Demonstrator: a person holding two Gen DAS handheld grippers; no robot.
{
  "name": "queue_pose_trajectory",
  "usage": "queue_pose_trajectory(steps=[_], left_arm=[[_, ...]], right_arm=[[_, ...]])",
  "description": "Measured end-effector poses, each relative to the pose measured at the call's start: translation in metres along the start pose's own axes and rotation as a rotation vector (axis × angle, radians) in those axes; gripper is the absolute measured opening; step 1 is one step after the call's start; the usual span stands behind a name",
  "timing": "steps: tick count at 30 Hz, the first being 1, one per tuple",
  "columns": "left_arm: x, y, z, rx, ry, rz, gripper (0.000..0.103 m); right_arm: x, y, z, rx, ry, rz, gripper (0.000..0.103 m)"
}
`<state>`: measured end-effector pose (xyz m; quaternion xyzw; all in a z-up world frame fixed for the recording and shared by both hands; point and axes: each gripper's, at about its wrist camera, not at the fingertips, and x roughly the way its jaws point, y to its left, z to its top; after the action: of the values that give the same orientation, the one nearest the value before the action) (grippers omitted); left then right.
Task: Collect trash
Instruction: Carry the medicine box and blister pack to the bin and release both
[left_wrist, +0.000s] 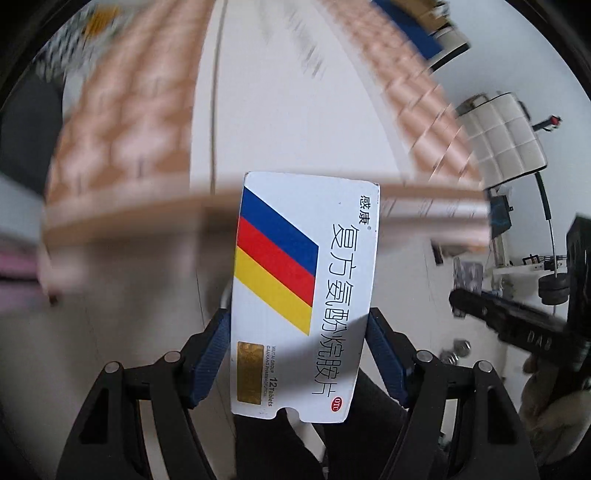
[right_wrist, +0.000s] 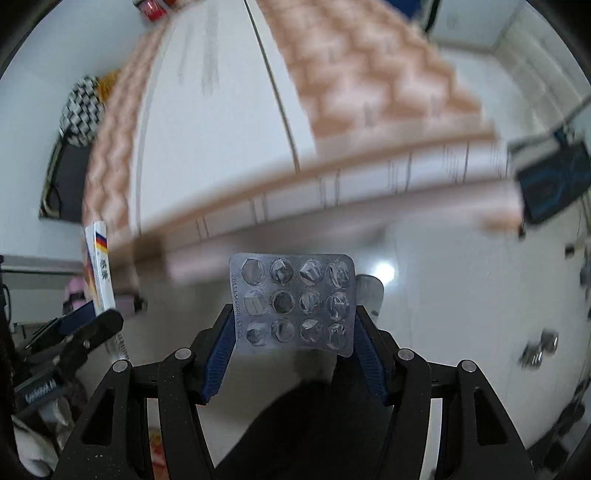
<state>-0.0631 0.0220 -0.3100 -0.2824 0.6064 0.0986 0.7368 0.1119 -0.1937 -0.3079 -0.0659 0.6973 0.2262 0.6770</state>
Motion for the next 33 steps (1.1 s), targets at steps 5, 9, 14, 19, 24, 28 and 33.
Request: queue_pose_trajectory(steps=[5,9,14,19,24,28,33], left_arm=[[0.086,0.028,-0.031,-0.081,0.105,-0.011,0.071],[0.174,0.043,-0.033,-0.119,0.159,-0.012,0.071],[0.283,0.068,-0.032,-0.155,0.210,-0.004,0.071],[0.368,0.089,-0.030,-0.167,0.261,-0.004,0.071],[0.404,0.104,-0.031,-0.214,0.284,-0.052,0.072],[0.409,0.114,-0.036,-0.228,0.291,-0.046,0.075],[0.384,0.120,-0.046,-0.247,0.254,-0.008,0.099]], right_arm=[[0.103,-0.026,-0.046,0.044,0.124,-0.018,0.063],[0.187,-0.046,-0.054,0.064,0.170,-0.022,0.063],[0.300,-0.073,-0.052,0.062,0.206,-0.025,0.063],[0.381,-0.085,-0.041,0.026,0.243,-0.025,0.063],[0.425,-0.086,-0.046,0.001,0.253,-0.011,0.068],[0.442,-0.083,-0.047,-0.031,0.253,0.021,0.074],[0.439,-0.074,-0.044,-0.053,0.245,0.031,0.102]])
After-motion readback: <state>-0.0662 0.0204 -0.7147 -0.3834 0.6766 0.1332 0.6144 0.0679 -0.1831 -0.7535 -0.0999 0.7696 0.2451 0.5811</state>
